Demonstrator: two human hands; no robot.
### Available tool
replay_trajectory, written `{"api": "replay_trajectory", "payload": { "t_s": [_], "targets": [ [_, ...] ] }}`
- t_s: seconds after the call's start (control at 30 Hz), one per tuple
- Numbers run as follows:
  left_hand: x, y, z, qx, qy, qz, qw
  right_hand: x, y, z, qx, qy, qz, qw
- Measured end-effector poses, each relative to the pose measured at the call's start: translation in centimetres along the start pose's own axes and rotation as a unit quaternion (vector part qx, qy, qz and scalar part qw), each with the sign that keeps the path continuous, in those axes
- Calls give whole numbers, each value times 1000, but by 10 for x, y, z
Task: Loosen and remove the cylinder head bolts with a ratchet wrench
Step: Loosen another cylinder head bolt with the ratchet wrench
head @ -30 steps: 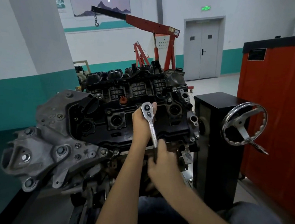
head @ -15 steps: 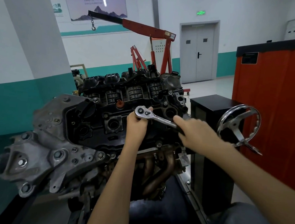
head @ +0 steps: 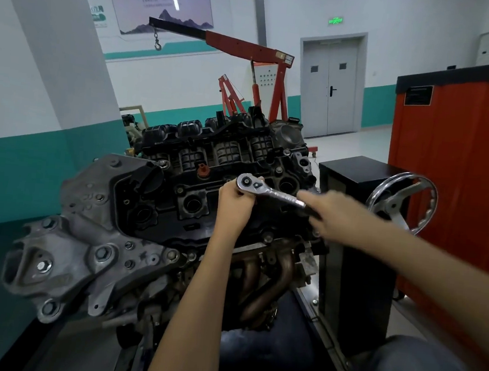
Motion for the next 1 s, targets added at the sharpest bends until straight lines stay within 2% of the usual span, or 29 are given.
{"api": "replay_trajectory", "payload": {
  "t_s": [0.07, 0.17, 0.2, 0.27, 0.33, 0.43, 0.5, 0.63, 0.67, 0.73, 0.8, 0.83, 0.9, 1.0],
  "targets": [
    [0, 2, 5, 0, 16, -6, 1000, -23, 11, 22, 111, 16, 49, 992],
    [4, 1, 7, 25, 49, -23, 998, -22, 3, 22, 131, 54, 33, 989],
    [5, -1, 5, 32, 60, -26, 997, -10, -2, 11, 92, 57, 7, 994],
    [8, -4, -1, 44, 81, -26, 995, 19, -22, -17, -82, 66, -63, 992],
    [7, -6, -6, 51, 99, -24, 993, 35, -57, -43, -248, 85, -120, 958],
    [2, -7, -3, 40, 110, -24, 993, 30, -111, -65, -373, 115, -158, 907],
    [2, -7, 0, 26, 105, -15, 994, 27, -119, -64, -402, 119, -161, 894],
    [1, -9, 1, 17, 47, 3, 999, 31, -60, -43, -285, 48, -101, 952],
    [0, -7, -1, 8, 34, 6, 999, 27, -40, -33, -235, 28, -75, 969],
    [-1, -4, -1, -7, 27, 7, 1000, 8, -4, -8, -58, 1, -15, 998],
    [0, -1, 2, -18, 34, -4, 999, -16, 11, 20, 111, 17, 42, 993],
    [2, 0, 5, -16, 40, -12, 999, -25, 11, 27, 152, 29, 62, 986],
    [3, -2, 9, -1, 50, -13, 999, -26, 6, 28, 163, 44, 52, 984],
    [5, -4, 5, 24, 57, -20, 998, 8, -14, -1, 9, 65, -41, 997]
  ]
}}
Point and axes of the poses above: each hand's wrist, its own x-axis away from the middle knuckle, its own z-axis out of the back of the hand, y = z × x, the point moved 6 cm from there along -x, towards the middle knuckle, and after that the axes turned 10 degrees about x, right-handed, at the moved point
